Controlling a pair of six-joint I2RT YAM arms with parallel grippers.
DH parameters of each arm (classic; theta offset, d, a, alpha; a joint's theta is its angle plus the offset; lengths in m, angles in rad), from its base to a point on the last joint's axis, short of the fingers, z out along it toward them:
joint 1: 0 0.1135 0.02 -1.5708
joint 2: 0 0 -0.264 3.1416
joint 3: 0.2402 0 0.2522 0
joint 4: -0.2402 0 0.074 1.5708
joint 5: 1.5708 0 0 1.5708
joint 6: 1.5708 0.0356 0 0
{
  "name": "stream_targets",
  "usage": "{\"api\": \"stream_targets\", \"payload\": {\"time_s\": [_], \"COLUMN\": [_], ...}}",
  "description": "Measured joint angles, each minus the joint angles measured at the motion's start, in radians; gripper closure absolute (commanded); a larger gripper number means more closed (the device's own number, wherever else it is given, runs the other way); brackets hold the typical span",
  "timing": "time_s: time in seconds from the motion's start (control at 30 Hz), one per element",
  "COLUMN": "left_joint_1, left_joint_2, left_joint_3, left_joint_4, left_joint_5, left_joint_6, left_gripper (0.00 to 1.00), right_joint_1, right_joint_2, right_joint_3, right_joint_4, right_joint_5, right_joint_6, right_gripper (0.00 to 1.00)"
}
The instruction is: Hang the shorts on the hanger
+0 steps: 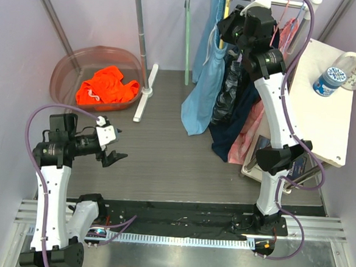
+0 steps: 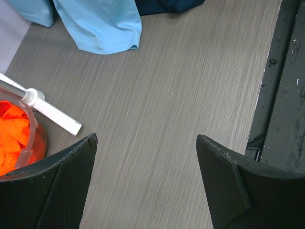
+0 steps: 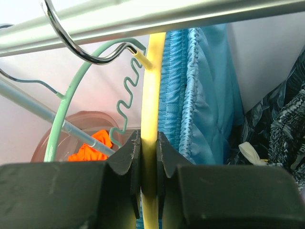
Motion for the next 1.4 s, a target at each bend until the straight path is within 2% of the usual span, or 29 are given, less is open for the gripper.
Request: {"api": "stream_targets", "payload": {"time_s": [0.47,0.53,0.57,0.67,0.77,0.93,1.0,1.13,1.4], "left_joint_1": [0.000,0.000,0.000,0.000,0.000,0.000,0.000,0.000,0.000], "left_joint_2": [-0.007,-0.009,-0.010,-0.011,-0.008,0.015,0.025,0.036,0.028], "left_joint_3": [0.000,0.000,-0.001,0.000,0.000,0.000,0.000,0.000,0.005], "left_joint_4": [-0.016,-0.021,-0.022,-0.025,-0.016,0.039,0.079,0.153,0.333], "left_joint_5": [-0.010,-0.012,-0.014,-0.018,-0.021,-0.022,-0.013,-0.007,-0.039], "left_joint_6": [0.017,0.017,0.018,0.015,-0.037,-0.208,-0.308,-0.452,-0.765], "left_gripper": [0.16,0.16,0.16,0.15,0.14,0.09,0.01,0.00,0.00], "right_joint_1": [-0.012,-0.012,-0.013,-0.016,-0.017,-0.024,-0.029,-0.029,-0.029], "right_joint_2": [0.000,0.000,0.000,0.000,-0.002,-0.027,-0.058,-0.134,-0.291], "right_joint_3": [-0.060,-0.068,-0.068,-0.068,-0.068,-0.082,-0.103,-0.149,-0.192], "right_joint_4": [-0.002,0.006,0.005,0.011,0.023,0.029,0.030,0.028,0.031], "right_joint_5": [-0.027,-0.036,-0.042,-0.065,-0.091,-0.115,-0.120,-0.123,-0.131], "right_joint_6": [0.074,0.084,0.086,0.095,0.103,0.102,0.098,0.082,0.032], "right_gripper": [0.99,0.87,0.70,0.41,0.31,0.23,0.15,0.06,0.03]}}
